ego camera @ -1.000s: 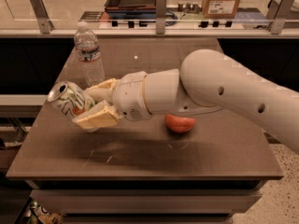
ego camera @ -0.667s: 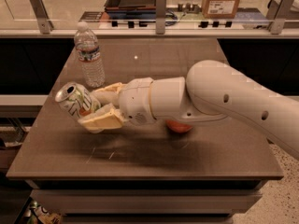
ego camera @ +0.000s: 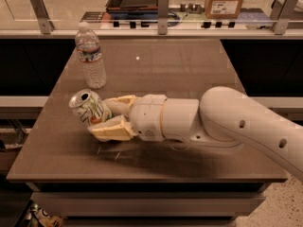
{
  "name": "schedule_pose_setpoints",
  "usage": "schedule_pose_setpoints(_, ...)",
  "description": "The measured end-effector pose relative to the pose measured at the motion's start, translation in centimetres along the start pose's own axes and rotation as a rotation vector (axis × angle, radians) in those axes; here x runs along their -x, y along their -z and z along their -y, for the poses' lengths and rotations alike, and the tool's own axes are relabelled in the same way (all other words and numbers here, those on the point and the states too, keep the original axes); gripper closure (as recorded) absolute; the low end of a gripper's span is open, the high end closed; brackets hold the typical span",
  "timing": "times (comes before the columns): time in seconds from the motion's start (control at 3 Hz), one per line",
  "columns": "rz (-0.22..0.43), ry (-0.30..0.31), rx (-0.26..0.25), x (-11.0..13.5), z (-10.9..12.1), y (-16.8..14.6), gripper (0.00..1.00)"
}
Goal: Place 7up can upright
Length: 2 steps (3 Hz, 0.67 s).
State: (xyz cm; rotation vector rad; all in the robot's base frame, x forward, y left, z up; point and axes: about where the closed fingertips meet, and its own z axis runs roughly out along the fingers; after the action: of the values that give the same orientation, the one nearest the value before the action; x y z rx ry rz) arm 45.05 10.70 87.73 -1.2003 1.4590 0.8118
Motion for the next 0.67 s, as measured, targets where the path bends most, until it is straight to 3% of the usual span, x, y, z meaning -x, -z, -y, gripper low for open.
schedule_pose_setpoints(0.67,0.029,-0.027,-0.065,-1.46,0.02,0.74,1.0)
